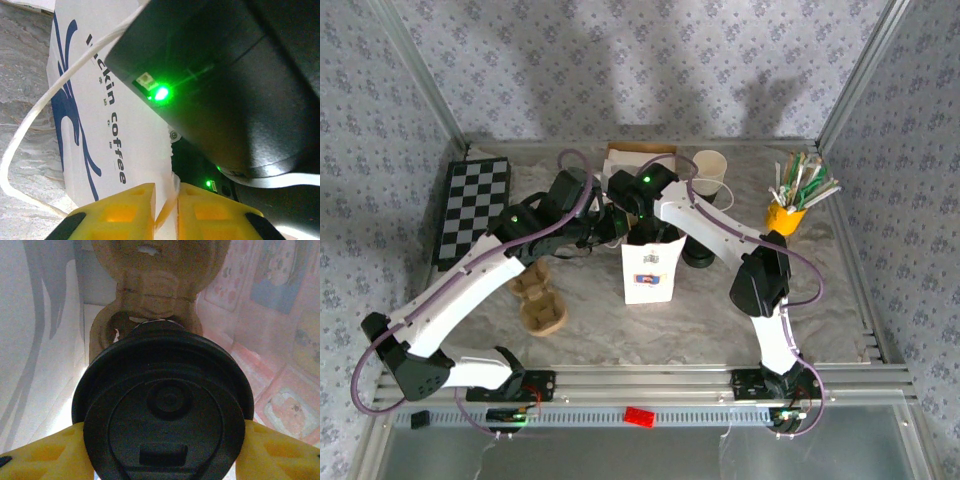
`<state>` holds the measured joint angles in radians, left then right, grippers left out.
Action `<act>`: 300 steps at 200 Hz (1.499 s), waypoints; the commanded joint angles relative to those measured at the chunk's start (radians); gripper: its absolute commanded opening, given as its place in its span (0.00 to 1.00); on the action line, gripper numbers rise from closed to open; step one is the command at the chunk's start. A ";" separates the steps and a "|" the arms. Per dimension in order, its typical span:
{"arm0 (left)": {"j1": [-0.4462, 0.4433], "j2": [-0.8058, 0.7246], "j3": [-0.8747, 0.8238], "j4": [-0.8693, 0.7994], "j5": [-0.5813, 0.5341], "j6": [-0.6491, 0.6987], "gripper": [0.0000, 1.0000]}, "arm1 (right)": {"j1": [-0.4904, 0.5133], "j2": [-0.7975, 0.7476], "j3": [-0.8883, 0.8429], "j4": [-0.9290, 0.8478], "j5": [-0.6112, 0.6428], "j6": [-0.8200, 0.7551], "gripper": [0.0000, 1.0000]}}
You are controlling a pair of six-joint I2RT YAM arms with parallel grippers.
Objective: Pack the takeout coffee
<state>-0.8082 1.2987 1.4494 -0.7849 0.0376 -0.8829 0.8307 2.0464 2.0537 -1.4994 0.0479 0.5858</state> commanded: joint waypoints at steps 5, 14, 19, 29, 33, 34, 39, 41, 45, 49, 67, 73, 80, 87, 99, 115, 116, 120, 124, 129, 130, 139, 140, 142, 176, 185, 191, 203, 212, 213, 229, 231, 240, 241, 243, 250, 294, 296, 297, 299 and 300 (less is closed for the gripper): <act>-0.006 0.001 0.027 0.000 0.005 0.002 0.18 | -0.007 0.011 -0.031 -0.005 0.025 0.028 0.53; -0.005 0.002 0.028 0.000 0.005 0.002 0.18 | -0.009 0.009 -0.032 -0.004 0.024 0.028 0.53; -0.006 0.002 0.028 -0.001 0.005 0.002 0.18 | -0.008 0.009 -0.032 -0.004 0.025 0.028 0.53; -0.005 0.000 0.027 0.001 0.005 0.002 0.18 | -0.010 0.008 -0.035 -0.001 0.026 0.030 0.53; -0.005 0.001 0.026 0.001 0.004 0.002 0.19 | -0.009 0.006 -0.036 0.000 0.026 0.031 0.53; -0.005 0.000 0.027 0.001 0.004 0.002 0.19 | -0.009 0.006 -0.036 0.000 0.027 0.031 0.53; -0.005 0.002 0.028 0.000 0.004 0.002 0.19 | -0.010 0.005 -0.038 0.001 0.026 0.031 0.53; -0.006 0.002 0.028 -0.001 0.004 0.002 0.19 | -0.009 0.005 -0.039 0.003 0.025 0.032 0.53; -0.005 0.003 0.028 -0.002 0.004 0.002 0.19 | -0.009 0.003 -0.040 0.005 0.025 0.032 0.53; -0.006 0.003 0.029 -0.003 0.006 0.002 0.19 | -0.009 0.001 -0.044 0.007 0.024 0.033 0.53; -0.006 -0.002 0.033 -0.007 0.000 0.004 0.20 | -0.008 -0.002 -0.049 0.009 0.023 0.035 0.53; -0.005 -0.004 0.032 -0.012 -0.006 0.004 0.21 | -0.009 -0.003 -0.052 0.010 0.026 0.036 0.53; -0.006 -0.008 0.034 -0.012 -0.007 0.004 0.22 | -0.009 -0.003 -0.054 0.010 0.028 0.036 0.53; -0.006 -0.010 0.034 -0.011 -0.007 0.004 0.23 | -0.010 -0.005 -0.056 0.010 0.030 0.036 0.53; -0.006 -0.012 0.037 -0.011 -0.002 0.003 0.23 | -0.012 -0.005 -0.059 0.012 0.030 0.037 0.53; -0.006 -0.012 0.039 -0.008 0.000 0.002 0.23 | -0.012 -0.006 -0.058 0.014 0.029 0.036 0.53; -0.007 -0.012 0.039 -0.008 0.001 0.002 0.23 | -0.012 -0.006 -0.058 0.014 0.029 0.036 0.53; -0.006 -0.011 0.039 -0.008 0.002 0.004 0.23 | -0.011 -0.006 -0.057 0.014 0.029 0.036 0.53; -0.006 -0.010 0.039 -0.007 0.001 0.004 0.23 | -0.011 -0.006 -0.055 0.014 0.029 0.036 0.53; -0.007 -0.009 0.039 -0.007 0.004 0.005 0.23 | -0.010 -0.006 -0.054 0.013 0.028 0.036 0.53; -0.007 -0.009 0.039 -0.007 0.004 0.005 0.23 | -0.010 -0.006 -0.054 0.013 0.028 0.036 0.53; -0.007 -0.006 0.036 -0.005 0.005 0.004 0.23 | -0.010 -0.006 -0.051 0.010 0.029 0.036 0.53; -0.007 -0.007 0.037 -0.004 0.005 0.004 0.23 | -0.010 -0.006 -0.050 0.009 0.029 0.036 0.53; -0.006 -0.006 0.036 -0.004 0.006 0.004 0.23 | -0.010 -0.006 -0.050 0.009 0.029 0.036 0.53; -0.007 0.004 0.034 0.003 0.016 0.007 0.21 | -0.008 -0.008 -0.046 0.003 0.036 0.036 0.52; -0.007 0.002 0.032 0.003 0.015 0.006 0.21 | -0.009 -0.008 -0.049 0.004 0.038 0.036 0.53; -0.006 0.002 0.034 0.001 0.012 0.007 0.21 | -0.011 -0.008 -0.050 0.003 0.039 0.036 0.52; -0.007 0.001 0.033 -0.001 0.009 0.009 0.21 | -0.010 -0.008 -0.052 0.005 0.038 0.036 0.52; -0.006 -0.001 0.032 -0.003 0.007 0.009 0.21 | -0.011 -0.008 -0.052 0.005 0.038 0.036 0.52; -0.006 -0.001 0.032 -0.003 0.007 0.008 0.21 | -0.010 -0.008 -0.052 0.005 0.037 0.036 0.52; -0.008 -0.001 0.034 -0.004 0.007 0.007 0.21 | -0.010 -0.006 -0.052 0.007 0.037 0.036 0.52; -0.007 -0.001 0.034 -0.004 0.007 0.007 0.21 | -0.011 -0.007 -0.052 0.007 0.037 0.036 0.52; -0.007 -0.003 0.034 -0.004 0.007 0.007 0.22 | -0.010 -0.008 -0.053 0.005 0.038 0.036 0.52; -0.006 -0.003 0.034 -0.004 0.007 0.007 0.22 | -0.010 -0.008 -0.053 0.005 0.038 0.036 0.52; -0.008 -0.003 0.035 -0.004 0.006 0.007 0.22 | -0.010 -0.008 -0.053 0.005 0.038 0.036 0.52; -0.007 -0.003 0.036 -0.005 0.006 0.007 0.21 | -0.012 -0.008 -0.053 0.005 0.039 0.035 0.53; -0.006 -0.006 0.045 -0.011 0.004 0.010 0.23 | -0.015 -0.011 -0.053 0.001 0.046 0.036 0.52; -0.007 -0.007 0.045 -0.012 0.004 0.010 0.23 | -0.015 -0.011 -0.053 0.001 0.047 0.036 0.52; -0.007 -0.007 0.045 -0.012 0.004 0.010 0.23 | -0.015 -0.011 -0.053 0.001 0.046 0.036 0.52; -0.007 -0.007 0.046 -0.011 0.003 0.009 0.23 | -0.015 -0.011 -0.053 0.001 0.047 0.036 0.52; -0.007 -0.008 0.046 -0.012 0.003 0.009 0.23 | -0.015 -0.011 -0.053 0.000 0.048 0.036 0.52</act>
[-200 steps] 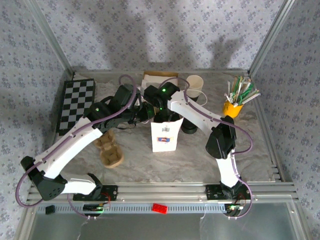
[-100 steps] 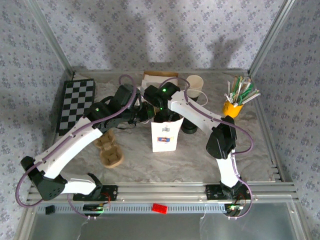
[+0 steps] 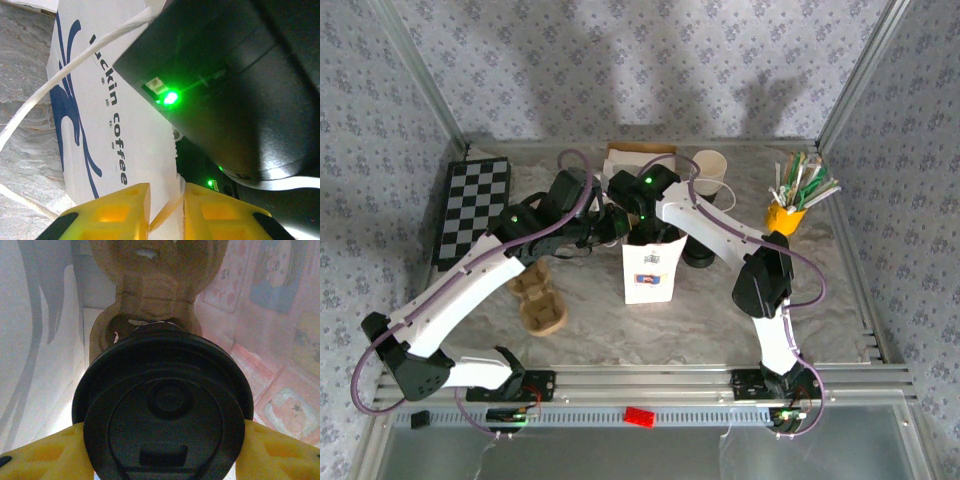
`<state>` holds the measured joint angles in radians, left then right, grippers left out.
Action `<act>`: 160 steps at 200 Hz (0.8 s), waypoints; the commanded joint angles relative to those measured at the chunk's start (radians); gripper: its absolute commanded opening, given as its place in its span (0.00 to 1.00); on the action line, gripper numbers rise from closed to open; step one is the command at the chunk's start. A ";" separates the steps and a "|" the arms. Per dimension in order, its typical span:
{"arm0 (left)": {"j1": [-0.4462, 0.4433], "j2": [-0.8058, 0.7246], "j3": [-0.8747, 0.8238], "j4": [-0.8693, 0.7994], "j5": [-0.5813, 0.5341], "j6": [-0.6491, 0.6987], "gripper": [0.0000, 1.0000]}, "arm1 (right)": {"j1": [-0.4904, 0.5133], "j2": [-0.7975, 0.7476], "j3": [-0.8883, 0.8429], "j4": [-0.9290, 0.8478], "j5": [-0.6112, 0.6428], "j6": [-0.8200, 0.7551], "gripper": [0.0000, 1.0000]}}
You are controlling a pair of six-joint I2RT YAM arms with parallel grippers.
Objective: Pack the takeout coffee
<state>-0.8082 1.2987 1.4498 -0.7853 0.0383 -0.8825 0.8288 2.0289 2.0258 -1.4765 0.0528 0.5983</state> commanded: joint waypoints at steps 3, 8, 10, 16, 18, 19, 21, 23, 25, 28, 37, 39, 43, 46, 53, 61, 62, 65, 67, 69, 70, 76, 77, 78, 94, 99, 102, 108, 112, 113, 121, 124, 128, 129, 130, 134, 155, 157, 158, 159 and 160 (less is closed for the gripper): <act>-0.007 -0.009 0.046 -0.013 0.000 0.009 0.23 | -0.013 0.006 -0.026 -0.022 0.042 0.023 0.52; -0.007 -0.010 0.046 -0.014 -0.001 0.010 0.23 | -0.013 0.005 -0.026 -0.022 0.043 0.023 0.52; -0.008 -0.011 0.046 -0.016 -0.002 0.010 0.23 | -0.014 0.005 -0.026 -0.023 0.043 0.023 0.53; -0.007 -0.012 0.049 -0.016 -0.004 0.010 0.23 | -0.014 0.004 -0.025 -0.022 0.044 0.023 0.53; -0.007 -0.012 0.050 -0.017 -0.004 0.010 0.23 | -0.014 0.003 -0.025 -0.023 0.044 0.023 0.52; -0.008 -0.012 0.050 -0.017 -0.005 0.010 0.23 | -0.015 0.003 -0.025 -0.023 0.043 0.023 0.52; -0.007 -0.012 0.052 -0.017 -0.005 0.010 0.24 | -0.015 0.004 -0.023 -0.024 0.043 0.023 0.52; -0.007 -0.013 0.052 -0.018 -0.006 0.012 0.23 | -0.014 0.004 -0.023 -0.024 0.043 0.023 0.52; -0.007 -0.012 0.053 -0.019 -0.007 0.012 0.24 | -0.015 0.004 -0.022 -0.024 0.042 0.023 0.52; -0.006 -0.012 0.053 -0.020 -0.008 0.012 0.24 | -0.016 0.004 -0.022 -0.026 0.043 0.023 0.52; -0.007 -0.012 0.055 -0.019 -0.007 0.013 0.24 | -0.017 0.004 -0.018 -0.029 0.045 0.023 0.52; -0.006 -0.011 0.055 -0.020 -0.008 0.013 0.24 | -0.016 0.004 -0.017 -0.030 0.044 0.024 0.52; -0.007 -0.012 0.054 -0.019 -0.007 0.014 0.24 | -0.016 0.002 -0.015 -0.033 0.045 0.023 0.52; -0.006 -0.010 0.054 -0.019 -0.007 0.016 0.23 | -0.016 0.004 -0.015 -0.032 0.046 0.023 0.52; -0.007 -0.008 0.054 -0.020 -0.007 0.017 0.23 | -0.016 0.002 -0.015 -0.034 0.043 0.023 0.52; -0.006 -0.005 0.052 -0.017 -0.005 0.017 0.23 | -0.016 0.001 -0.013 -0.034 0.040 0.023 0.52; -0.007 -0.005 0.052 -0.017 -0.005 0.017 0.22 | -0.015 0.001 -0.013 -0.035 0.041 0.023 0.52; -0.006 -0.003 0.052 -0.017 -0.003 0.017 0.22 | -0.015 -0.001 -0.012 -0.036 0.041 0.023 0.52; -0.006 -0.003 0.052 -0.016 -0.004 0.017 0.22 | -0.014 -0.001 -0.012 -0.038 0.041 0.023 0.52; -0.006 -0.001 0.051 -0.016 -0.001 0.017 0.22 | -0.014 -0.001 -0.012 -0.038 0.040 0.023 0.52; -0.006 -0.001 0.051 -0.015 -0.001 0.017 0.22 | -0.015 -0.002 -0.012 -0.038 0.041 0.023 0.52; -0.007 0.000 0.051 -0.014 0.001 0.019 0.21 | -0.013 -0.004 -0.012 -0.038 0.041 0.023 0.52; -0.007 0.001 0.051 -0.014 0.001 0.019 0.21 | -0.012 -0.004 -0.012 -0.038 0.040 0.023 0.52; -0.008 0.002 0.050 -0.014 0.002 0.019 0.21 | -0.012 -0.004 -0.012 -0.038 0.040 0.023 0.52; -0.007 0.007 0.048 -0.011 0.004 0.020 0.19 | -0.010 -0.009 -0.012 -0.036 0.035 0.023 0.52; -0.007 0.008 0.047 -0.011 0.003 0.022 0.19 | -0.009 -0.010 -0.013 -0.036 0.032 0.023 0.52; -0.008 0.010 0.047 -0.010 0.003 0.022 0.19 | -0.008 -0.010 -0.013 -0.036 0.032 0.023 0.52; -0.006 0.011 0.046 -0.009 0.004 0.023 0.18 | -0.007 -0.012 -0.013 -0.038 0.032 0.023 0.52; -0.008 0.012 0.046 -0.008 0.005 0.024 0.18 | -0.007 -0.012 -0.012 -0.038 0.032 0.023 0.52; -0.007 0.013 0.046 -0.009 0.005 0.024 0.18 | -0.007 -0.012 -0.012 -0.039 0.031 0.023 0.52; -0.007 0.013 0.045 -0.008 0.005 0.024 0.17 | -0.005 -0.012 -0.013 -0.036 0.029 0.024 0.52; -0.006 0.014 0.045 -0.006 0.005 0.023 0.16 | -0.005 -0.013 -0.013 -0.036 0.028 0.023 0.52; -0.006 0.014 0.043 -0.006 0.005 0.023 0.16 | -0.005 -0.013 -0.015 -0.035 0.026 0.023 0.52; -0.006 0.014 0.043 -0.006 0.005 0.023 0.16 | -0.004 -0.013 -0.015 -0.035 0.026 0.023 0.52; -0.006 0.014 0.041 -0.006 0.005 0.023 0.16 | -0.005 -0.013 -0.015 -0.035 0.026 0.023 0.52; -0.006 0.014 0.041 -0.006 0.003 0.023 0.16 | -0.004 -0.013 -0.016 -0.033 0.024 0.023 0.52; -0.006 0.013 0.034 -0.006 0.000 0.025 0.14 | 0.000 -0.015 -0.016 -0.030 0.018 0.023 0.52; -0.007 0.013 0.034 -0.006 0.000 0.025 0.14 | 0.000 -0.015 -0.016 -0.029 0.017 0.023 0.52; -0.007 0.013 0.034 -0.006 -0.001 0.025 0.14 | 0.001 -0.016 -0.015 -0.029 0.017 0.023 0.52; -0.007 0.012 0.033 -0.006 -0.002 0.025 0.14 | 0.001 -0.015 -0.016 -0.029 0.016 0.023 0.52; -0.008 0.012 0.033 -0.005 -0.003 0.025 0.14 | 0.001 -0.016 -0.016 -0.028 0.016 0.023 0.52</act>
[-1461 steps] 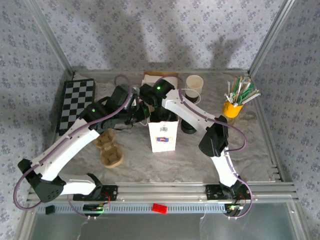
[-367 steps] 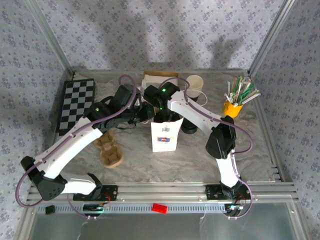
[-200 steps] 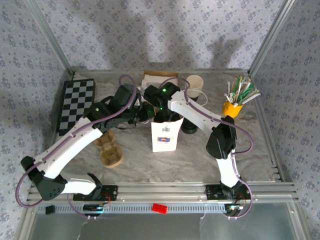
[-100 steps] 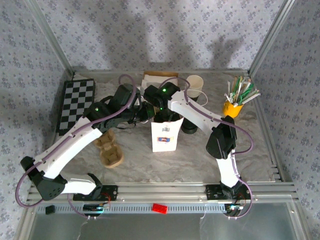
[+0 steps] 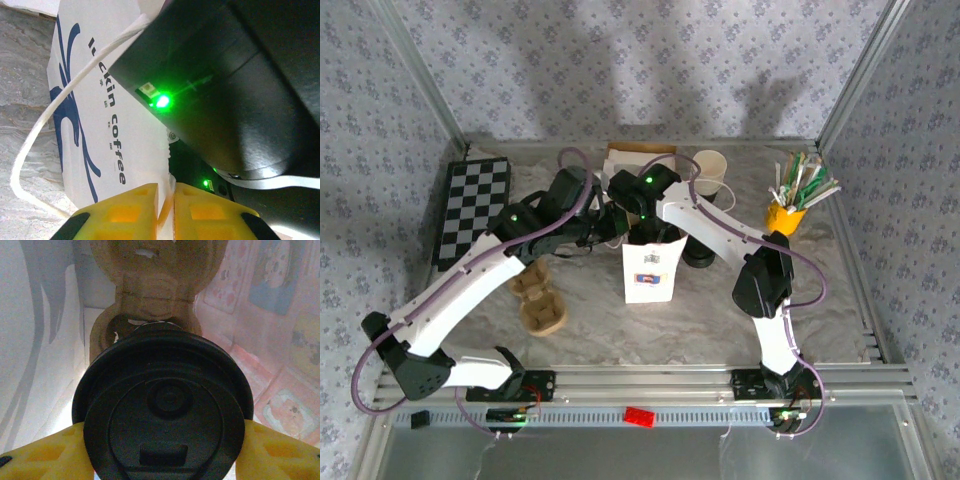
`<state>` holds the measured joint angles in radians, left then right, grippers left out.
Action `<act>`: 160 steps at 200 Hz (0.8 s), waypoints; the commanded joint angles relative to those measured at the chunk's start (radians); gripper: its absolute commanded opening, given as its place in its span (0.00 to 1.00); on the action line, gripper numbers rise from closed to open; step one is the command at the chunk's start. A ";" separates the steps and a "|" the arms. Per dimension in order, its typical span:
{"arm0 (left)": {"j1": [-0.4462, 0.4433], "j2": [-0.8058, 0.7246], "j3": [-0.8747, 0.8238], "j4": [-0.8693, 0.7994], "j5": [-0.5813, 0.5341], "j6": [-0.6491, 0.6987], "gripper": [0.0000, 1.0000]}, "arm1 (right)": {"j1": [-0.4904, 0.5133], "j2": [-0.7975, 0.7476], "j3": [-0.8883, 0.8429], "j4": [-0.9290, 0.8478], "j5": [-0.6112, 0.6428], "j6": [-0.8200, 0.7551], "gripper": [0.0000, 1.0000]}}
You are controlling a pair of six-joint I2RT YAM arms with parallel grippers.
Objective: Pack the takeout coffee
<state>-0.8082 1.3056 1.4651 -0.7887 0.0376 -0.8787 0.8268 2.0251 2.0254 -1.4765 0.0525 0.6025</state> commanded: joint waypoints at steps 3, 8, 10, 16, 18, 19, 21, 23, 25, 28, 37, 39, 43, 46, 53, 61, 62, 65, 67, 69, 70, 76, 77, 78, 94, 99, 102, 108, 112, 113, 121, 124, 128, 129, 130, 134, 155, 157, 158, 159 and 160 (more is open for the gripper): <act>-0.008 0.004 0.015 -0.003 -0.003 0.021 0.13 | 0.003 -0.012 -0.016 -0.027 0.015 0.019 0.52; -0.007 0.004 0.013 -0.002 -0.004 0.020 0.13 | 0.003 -0.012 -0.019 -0.024 0.014 0.019 0.52; -0.006 0.004 0.012 -0.001 -0.004 0.020 0.13 | 0.003 -0.012 -0.020 -0.023 0.012 0.019 0.52; -0.007 0.004 0.009 0.000 -0.004 0.020 0.12 | 0.003 -0.011 -0.025 -0.019 0.012 0.019 0.52; -0.007 0.004 0.008 0.000 -0.004 0.021 0.12 | 0.002 -0.011 -0.026 -0.018 0.012 0.019 0.52; -0.007 0.004 0.008 0.001 -0.004 0.021 0.12 | 0.002 -0.011 -0.027 -0.018 0.012 0.019 0.52; -0.006 0.004 0.006 0.000 -0.005 0.021 0.11 | 0.003 -0.011 -0.029 -0.017 0.011 0.019 0.52; -0.006 0.005 0.005 0.000 -0.005 0.021 0.11 | 0.003 -0.011 -0.029 -0.015 0.011 0.019 0.52; -0.006 0.006 0.005 0.000 -0.006 0.021 0.11 | 0.001 -0.010 -0.031 -0.016 0.012 0.019 0.52; -0.005 0.006 0.004 0.000 -0.007 0.020 0.11 | 0.001 -0.009 -0.032 -0.014 0.010 0.019 0.52; -0.006 0.007 0.003 -0.003 -0.008 0.021 0.10 | 0.001 -0.011 -0.035 -0.013 0.010 0.019 0.52; -0.005 0.007 0.003 -0.002 -0.008 0.021 0.09 | 0.001 -0.011 -0.036 -0.012 0.009 0.019 0.52; -0.003 0.009 0.003 -0.003 -0.008 0.023 0.08 | 0.001 -0.013 -0.036 -0.011 0.009 0.019 0.52; -0.004 0.008 0.003 -0.003 -0.008 0.024 0.08 | 0.001 -0.014 -0.037 -0.009 0.008 0.019 0.52; -0.003 0.007 0.001 -0.002 -0.010 0.025 0.08 | 0.003 -0.017 -0.037 -0.008 0.004 0.019 0.52; -0.002 0.007 0.001 -0.004 -0.009 0.026 0.07 | 0.003 -0.022 -0.034 -0.007 -0.002 0.019 0.52; -0.002 0.007 0.001 -0.005 -0.009 0.027 0.07 | 0.003 -0.023 -0.033 -0.007 -0.002 0.019 0.52; -0.001 0.007 0.001 -0.006 -0.008 0.027 0.07 | 0.003 -0.024 -0.031 -0.008 -0.003 0.019 0.52; 0.001 0.007 0.002 -0.006 -0.008 0.028 0.07 | 0.003 -0.025 -0.029 -0.008 -0.004 0.019 0.52; 0.001 0.007 0.002 -0.006 -0.008 0.028 0.07 | 0.004 -0.026 -0.027 -0.009 -0.004 0.019 0.52; 0.001 0.007 0.001 -0.006 -0.008 0.028 0.07 | 0.004 -0.026 -0.026 -0.010 -0.005 0.019 0.52; 0.003 0.007 0.000 -0.006 -0.008 0.029 0.06 | 0.004 -0.029 -0.021 -0.015 -0.004 0.019 0.52; 0.003 0.007 0.000 -0.006 -0.008 0.029 0.06 | 0.003 -0.029 -0.019 -0.015 -0.004 0.019 0.52; 0.003 0.007 0.000 -0.006 -0.008 0.028 0.06 | 0.004 -0.029 -0.018 -0.016 -0.004 0.019 0.52; 0.007 0.009 0.000 -0.007 -0.006 0.032 0.06 | 0.006 -0.029 -0.003 -0.024 -0.010 0.019 0.52; 0.009 0.009 0.000 -0.007 -0.007 0.031 0.05 | 0.008 -0.030 0.000 -0.024 -0.016 0.019 0.52; 0.010 0.009 0.000 -0.007 -0.007 0.032 0.05 | 0.009 -0.030 0.002 -0.024 -0.020 0.019 0.52; 0.011 0.008 -0.001 -0.007 -0.007 0.035 0.05 | 0.010 -0.032 0.005 -0.022 -0.028 0.019 0.52; 0.012 0.007 -0.002 -0.006 -0.008 0.036 0.04 | 0.010 -0.032 0.007 -0.021 -0.033 0.019 0.52; 0.012 0.007 -0.003 -0.006 -0.008 0.036 0.04 | 0.010 -0.032 0.007 -0.021 -0.033 0.019 0.52; 0.015 0.007 -0.004 -0.007 -0.008 0.038 0.04 | 0.011 -0.032 0.010 -0.016 -0.040 0.019 0.52; 0.016 0.007 -0.004 -0.007 -0.007 0.039 0.03 | 0.011 -0.031 0.011 -0.016 -0.043 0.019 0.52; 0.018 0.007 -0.003 -0.006 -0.007 0.039 0.03 | 0.011 -0.031 0.012 -0.012 -0.046 0.019 0.52; 0.018 0.007 -0.004 -0.005 -0.006 0.038 0.03 | 0.011 -0.031 0.012 -0.012 -0.047 0.019 0.52; 0.017 0.007 -0.004 -0.005 -0.006 0.039 0.03 | 0.010 -0.030 0.012 -0.011 -0.048 0.019 0.52; 0.018 0.007 -0.003 -0.006 -0.005 0.043 0.03 | 0.011 -0.029 0.010 -0.007 -0.050 0.019 0.52; 0.028 0.009 0.001 -0.013 0.002 0.056 0.03 | 0.006 -0.015 -0.004 0.007 -0.031 0.019 0.52; 0.030 0.008 0.001 -0.014 0.001 0.058 0.03 | 0.005 -0.013 -0.006 0.008 -0.030 0.019 0.52; 0.029 0.008 0.001 -0.015 0.002 0.058 0.03 | 0.005 -0.012 -0.007 0.008 -0.028 0.019 0.52; 0.029 0.008 0.001 -0.015 0.002 0.057 0.03 | 0.004 -0.011 -0.008 0.008 -0.027 0.019 0.52; 0.030 0.007 0.001 -0.016 0.003 0.058 0.03 | 0.004 -0.010 -0.009 0.008 -0.027 0.019 0.52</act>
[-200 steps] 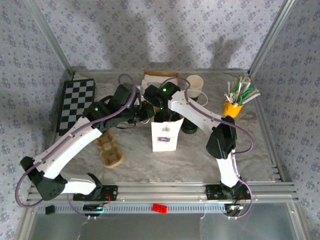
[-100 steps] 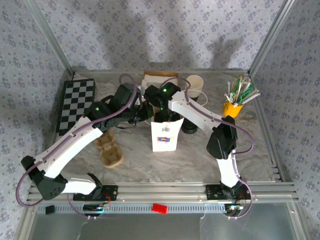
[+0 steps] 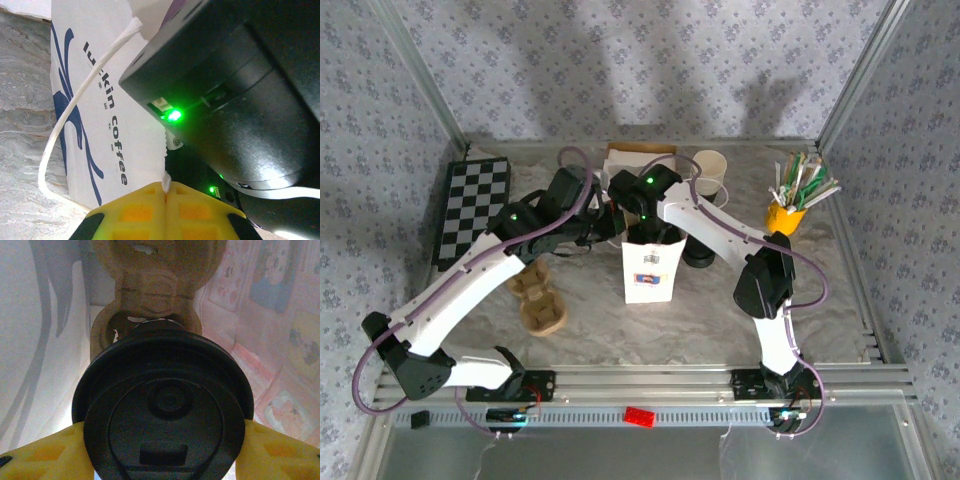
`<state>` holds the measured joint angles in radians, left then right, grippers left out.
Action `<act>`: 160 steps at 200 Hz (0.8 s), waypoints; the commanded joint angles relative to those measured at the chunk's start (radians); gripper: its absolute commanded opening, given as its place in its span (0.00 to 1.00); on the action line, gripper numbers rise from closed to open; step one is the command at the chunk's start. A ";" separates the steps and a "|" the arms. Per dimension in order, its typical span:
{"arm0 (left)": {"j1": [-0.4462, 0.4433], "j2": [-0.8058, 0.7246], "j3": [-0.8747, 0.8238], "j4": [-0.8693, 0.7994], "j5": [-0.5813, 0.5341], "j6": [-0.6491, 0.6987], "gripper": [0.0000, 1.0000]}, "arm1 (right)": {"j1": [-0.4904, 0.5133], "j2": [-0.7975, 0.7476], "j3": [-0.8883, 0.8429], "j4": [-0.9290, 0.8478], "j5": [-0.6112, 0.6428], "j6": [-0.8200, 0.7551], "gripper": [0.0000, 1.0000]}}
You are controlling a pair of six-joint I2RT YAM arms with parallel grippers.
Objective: Pack the takeout coffee
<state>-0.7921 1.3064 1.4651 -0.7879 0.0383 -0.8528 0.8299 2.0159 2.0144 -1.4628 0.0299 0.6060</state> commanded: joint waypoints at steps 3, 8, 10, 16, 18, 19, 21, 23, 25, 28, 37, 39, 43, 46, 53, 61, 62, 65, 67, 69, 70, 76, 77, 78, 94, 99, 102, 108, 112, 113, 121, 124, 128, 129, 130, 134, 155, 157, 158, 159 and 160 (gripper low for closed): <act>0.017 0.005 0.001 -0.018 0.003 0.033 0.03 | -0.001 0.002 0.000 -0.005 -0.005 0.016 0.52; 0.018 0.004 0.001 -0.020 0.003 0.037 0.03 | -0.002 0.004 -0.002 -0.005 -0.002 0.015 0.52; 0.018 0.003 0.001 -0.022 0.003 0.038 0.03 | -0.002 0.005 -0.003 -0.005 0.000 0.015 0.52; 0.021 0.003 0.004 -0.030 0.005 0.043 0.03 | -0.003 0.005 -0.003 -0.004 0.006 0.015 0.52; 0.022 0.003 0.006 -0.033 0.005 0.044 0.03 | -0.002 0.005 -0.004 -0.003 0.010 0.015 0.52; 0.023 0.002 0.007 -0.034 0.005 0.045 0.03 | -0.003 0.004 -0.005 -0.003 0.011 0.015 0.52; 0.023 0.002 0.007 -0.038 0.006 0.047 0.03 | -0.002 0.004 -0.004 -0.002 0.012 0.016 0.52; 0.025 0.003 0.010 -0.041 0.005 0.048 0.03 | -0.003 0.004 -0.004 -0.002 0.013 0.015 0.52; 0.026 0.004 0.012 -0.044 0.005 0.048 0.03 | -0.003 0.004 -0.003 -0.001 0.013 0.015 0.52; 0.028 0.003 0.014 -0.048 0.005 0.051 0.03 | -0.002 0.003 -0.001 -0.001 0.013 0.015 0.52; 0.030 0.005 0.018 -0.054 0.007 0.055 0.03 | -0.003 0.002 0.006 0.001 0.013 0.015 0.52; 0.030 0.005 0.019 -0.055 0.009 0.054 0.03 | -0.003 0.001 0.007 0.002 0.013 0.015 0.52; 0.032 0.005 0.020 -0.056 0.015 0.055 0.03 | -0.002 0.001 0.010 0.002 0.015 0.016 0.52; 0.032 0.006 0.021 -0.057 0.019 0.054 0.03 | -0.003 0.001 0.012 0.002 0.015 0.015 0.52; 0.031 0.009 0.024 -0.058 0.035 0.049 0.03 | -0.004 0.002 0.013 0.003 0.015 0.039 0.52; 0.030 0.011 0.026 -0.051 0.054 0.045 0.03 | -0.005 0.003 0.013 0.007 0.013 0.044 0.52; 0.029 0.011 0.025 -0.049 0.055 0.045 0.03 | -0.005 0.003 0.012 0.007 0.013 0.044 0.52; 0.028 0.011 0.026 -0.047 0.060 0.043 0.03 | -0.006 0.003 0.012 0.007 0.012 0.045 0.52; 0.025 0.011 0.027 -0.046 0.062 0.043 0.03 | -0.007 0.003 0.013 0.007 0.011 0.046 0.52; 0.023 0.011 0.027 -0.045 0.063 0.042 0.03 | -0.008 0.003 0.013 0.007 0.011 0.048 0.52; 0.023 0.011 0.028 -0.045 0.063 0.042 0.03 | -0.008 0.003 0.014 0.007 0.010 0.048 0.53; 0.018 0.012 0.032 -0.046 0.063 0.042 0.04 | -0.011 0.004 0.019 0.009 0.007 0.050 0.52; 0.019 0.012 0.034 -0.047 0.062 0.043 0.04 | -0.011 0.004 0.020 0.010 0.006 0.050 0.52; 0.019 0.012 0.034 -0.048 0.062 0.043 0.03 | -0.012 0.004 0.021 0.010 0.006 0.050 0.52; 0.016 0.020 0.058 -0.079 0.048 0.048 0.04 | -0.012 0.013 0.058 0.006 0.003 0.051 0.52; 0.015 0.020 0.062 -0.087 0.042 0.050 0.04 | -0.010 0.016 0.070 0.002 0.006 0.052 0.52; 0.015 0.019 0.063 -0.089 0.040 0.052 0.04 | -0.009 0.018 0.076 0.001 0.007 0.051 0.52; 0.015 0.017 0.063 -0.089 0.038 0.051 0.04 | -0.009 0.022 0.087 -0.004 0.010 0.051 0.52; 0.015 0.016 0.064 -0.089 0.037 0.051 0.04 | -0.008 0.026 0.092 -0.006 0.011 0.052 0.52; 0.015 0.015 0.064 -0.089 0.036 0.050 0.04 | -0.008 0.027 0.093 -0.007 0.011 0.052 0.52; 0.015 0.012 0.064 -0.088 0.037 0.049 0.04 | -0.008 0.031 0.097 -0.011 0.011 0.052 0.52; 0.015 0.013 0.065 -0.088 0.037 0.049 0.04 | -0.008 0.033 0.098 -0.011 0.011 0.052 0.52; 0.014 0.013 0.068 -0.089 0.038 0.048 0.04 | -0.008 0.034 0.098 -0.010 0.011 0.053 0.52; 0.015 0.012 0.068 -0.091 0.039 0.048 0.04 | -0.007 0.034 0.098 -0.010 0.010 0.053 0.52; 0.015 0.012 0.069 -0.090 0.039 0.049 0.04 | -0.007 0.034 0.097 -0.009 0.010 0.053 0.52; 0.014 0.013 0.071 -0.091 0.038 0.050 0.04 | -0.007 0.034 0.096 -0.007 0.008 0.053 0.52; 0.016 0.015 0.053 -0.088 0.034 0.047 0.04 | -0.005 0.036 0.085 0.005 -0.001 0.055 0.52; 0.017 0.016 0.050 -0.088 0.034 0.047 0.04 | -0.006 0.036 0.084 0.005 -0.001 0.055 0.53; 0.017 0.017 0.049 -0.088 0.034 0.047 0.04 | -0.005 0.037 0.083 0.005 -0.001 0.055 0.52; 0.016 0.017 0.049 -0.088 0.035 0.047 0.05 | -0.005 0.038 0.082 0.005 -0.002 0.054 0.52; 0.016 0.016 0.048 -0.089 0.035 0.046 0.04 | -0.006 0.039 0.082 0.005 -0.001 0.054 0.52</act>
<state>-0.7723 1.3209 1.5028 -0.8444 0.0784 -0.8192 0.8261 2.0281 2.0842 -1.4498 0.0288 0.6399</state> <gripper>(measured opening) 0.048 0.610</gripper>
